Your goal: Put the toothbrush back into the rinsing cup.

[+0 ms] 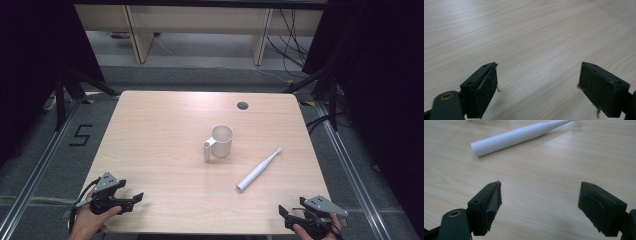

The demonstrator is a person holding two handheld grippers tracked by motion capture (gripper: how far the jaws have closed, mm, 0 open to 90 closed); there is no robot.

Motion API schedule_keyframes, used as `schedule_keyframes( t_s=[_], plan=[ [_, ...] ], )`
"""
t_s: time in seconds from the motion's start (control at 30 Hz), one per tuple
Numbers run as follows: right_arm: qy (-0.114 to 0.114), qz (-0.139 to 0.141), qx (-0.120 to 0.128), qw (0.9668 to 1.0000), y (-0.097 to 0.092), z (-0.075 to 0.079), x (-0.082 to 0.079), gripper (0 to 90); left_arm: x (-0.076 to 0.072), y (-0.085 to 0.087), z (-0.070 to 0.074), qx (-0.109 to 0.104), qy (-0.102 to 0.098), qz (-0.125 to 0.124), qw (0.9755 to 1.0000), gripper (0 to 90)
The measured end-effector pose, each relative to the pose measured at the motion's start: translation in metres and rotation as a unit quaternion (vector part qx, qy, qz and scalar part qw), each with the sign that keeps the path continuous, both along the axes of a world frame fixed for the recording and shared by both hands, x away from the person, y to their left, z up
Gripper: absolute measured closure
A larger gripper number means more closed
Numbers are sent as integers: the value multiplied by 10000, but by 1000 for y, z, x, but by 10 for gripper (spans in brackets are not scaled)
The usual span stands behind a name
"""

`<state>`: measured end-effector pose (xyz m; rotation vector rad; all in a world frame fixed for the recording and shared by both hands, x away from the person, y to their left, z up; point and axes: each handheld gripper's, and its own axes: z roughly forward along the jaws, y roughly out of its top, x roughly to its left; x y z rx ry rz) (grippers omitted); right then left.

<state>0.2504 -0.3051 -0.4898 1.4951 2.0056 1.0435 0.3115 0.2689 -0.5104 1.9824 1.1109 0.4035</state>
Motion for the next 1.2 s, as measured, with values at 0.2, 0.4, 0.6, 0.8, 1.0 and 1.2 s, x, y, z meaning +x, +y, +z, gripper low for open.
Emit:
schedule_keyframes(
  t_s=[0.2,0.4,0.6,0.8,1.0,1.2],
  plan=[
    [-79,149,-106,9998,-1,2,3,228,-1,-3,-1,-149,-38,115,9998,149],
    [-17,139,109,9998,4,4,8,257,-1,-2,-2,-147,-41,129,9998,149],
    [-112,451,53,9989,8,8,20,411,-2,-1,-3,-133,1,152,9998,150],
    [-344,940,-151,9949,21,16,37,780,-4,2,-2,-96,21,203,9997,152],
    [-361,1170,-195,9923,37,21,53,900,-2,5,-2,-15,90,133,9999,154],
    [-292,1427,-319,9888,59,21,72,900,-2,2,-2,-159,60,217,9996,156]
  ],
)
